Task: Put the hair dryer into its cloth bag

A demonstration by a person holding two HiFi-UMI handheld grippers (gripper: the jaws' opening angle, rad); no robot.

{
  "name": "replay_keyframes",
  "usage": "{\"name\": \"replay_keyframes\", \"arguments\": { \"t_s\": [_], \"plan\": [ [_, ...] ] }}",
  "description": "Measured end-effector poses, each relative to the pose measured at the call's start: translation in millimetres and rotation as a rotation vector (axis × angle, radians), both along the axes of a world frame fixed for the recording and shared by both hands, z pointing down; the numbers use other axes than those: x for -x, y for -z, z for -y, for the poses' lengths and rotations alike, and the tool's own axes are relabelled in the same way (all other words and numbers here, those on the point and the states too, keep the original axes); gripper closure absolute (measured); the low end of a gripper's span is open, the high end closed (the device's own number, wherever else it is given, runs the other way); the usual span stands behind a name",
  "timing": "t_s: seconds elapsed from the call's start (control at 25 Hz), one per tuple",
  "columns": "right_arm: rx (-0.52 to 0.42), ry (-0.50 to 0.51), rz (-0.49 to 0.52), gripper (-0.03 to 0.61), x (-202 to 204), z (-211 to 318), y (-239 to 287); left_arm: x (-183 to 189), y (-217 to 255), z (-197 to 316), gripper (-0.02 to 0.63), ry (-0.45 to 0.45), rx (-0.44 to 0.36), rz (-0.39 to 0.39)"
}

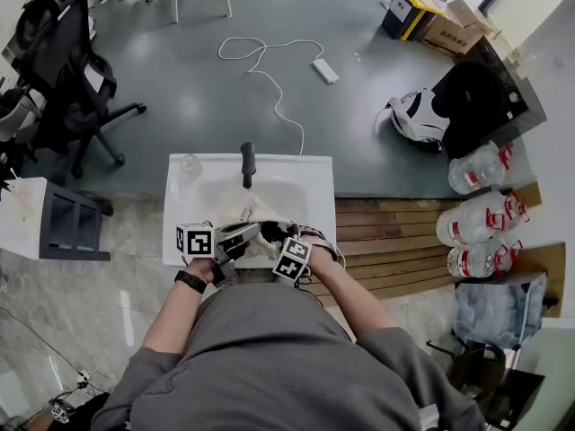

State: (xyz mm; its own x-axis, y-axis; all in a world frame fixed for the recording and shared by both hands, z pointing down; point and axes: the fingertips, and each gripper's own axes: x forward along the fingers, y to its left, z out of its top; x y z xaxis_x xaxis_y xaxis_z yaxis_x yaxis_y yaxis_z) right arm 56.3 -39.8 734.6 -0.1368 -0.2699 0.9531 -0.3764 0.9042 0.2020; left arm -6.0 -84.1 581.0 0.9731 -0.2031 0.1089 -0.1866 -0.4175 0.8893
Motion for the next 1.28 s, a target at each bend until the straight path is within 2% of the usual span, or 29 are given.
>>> {"name": "replay_keyframes", "arguments": {
  "t_s": [0.12,0.24,0.4,0.56,0.72,1.0,1.16,1.28],
  "plan": [
    [-0.024,0.014,-0.072,0.33,-10,7,0,-2,-2,1,0.597,0.004,0.004,-0.001],
    [-0.008,0.002,-0.087,0.33,-13,7,3,-3,-1,2,0.597,0.017,0.008,-0.014],
    [-0.006,0.087,-0.101,0.33,-13,4,9,-3,3,5,0.597,0.031,0.011,-0.038],
    [-0.009,0.145,-0.07,0.33,-12,5,11,-6,9,4,0.597,0.026,0.015,-0.082],
    [0.007,0.144,-0.034,0.33,-14,4,14,-12,16,4,0.597,0.013,0.01,-0.097],
    [0.096,0.088,0.153,0.33,-15,-6,23,-17,21,1,0.597,-0.011,-0.005,-0.133],
    [-0.046,0.17,0.019,0.333,-27,7,24,-25,22,-3,0.597,-0.034,-0.005,-0.135],
    [-0.038,0.124,0.049,0.334,-28,14,27,-32,19,-8,0.597,-0.061,-0.009,-0.12]
  ]
}}
